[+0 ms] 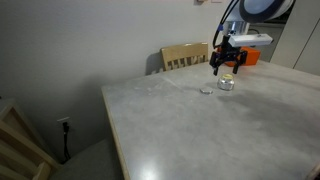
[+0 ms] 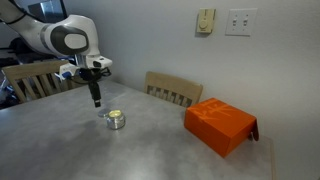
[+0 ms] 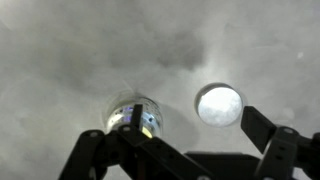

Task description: Pick the lid and put it on the bottle

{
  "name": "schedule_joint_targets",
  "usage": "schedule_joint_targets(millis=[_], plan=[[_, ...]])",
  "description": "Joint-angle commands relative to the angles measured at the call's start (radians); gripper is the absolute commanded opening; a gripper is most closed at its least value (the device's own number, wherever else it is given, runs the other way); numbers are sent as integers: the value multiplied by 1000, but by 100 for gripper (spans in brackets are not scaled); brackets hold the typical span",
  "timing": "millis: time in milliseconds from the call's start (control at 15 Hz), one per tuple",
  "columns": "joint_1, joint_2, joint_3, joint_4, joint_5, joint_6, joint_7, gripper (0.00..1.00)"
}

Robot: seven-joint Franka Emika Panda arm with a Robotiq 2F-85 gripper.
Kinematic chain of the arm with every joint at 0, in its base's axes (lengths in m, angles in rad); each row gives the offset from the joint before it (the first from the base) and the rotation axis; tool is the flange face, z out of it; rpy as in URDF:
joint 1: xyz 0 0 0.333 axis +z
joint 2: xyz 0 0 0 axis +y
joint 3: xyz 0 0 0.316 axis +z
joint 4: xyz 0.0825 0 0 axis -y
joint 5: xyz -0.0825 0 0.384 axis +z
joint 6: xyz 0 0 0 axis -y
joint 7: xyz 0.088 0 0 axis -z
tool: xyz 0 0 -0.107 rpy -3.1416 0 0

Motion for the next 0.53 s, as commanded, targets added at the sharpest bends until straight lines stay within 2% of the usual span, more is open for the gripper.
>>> schedule_joint_targets(millis=[0,467], plan=[[3,81,12,121,31,-12,-19,100],[54,232,1,306,10,-78,-6,100]])
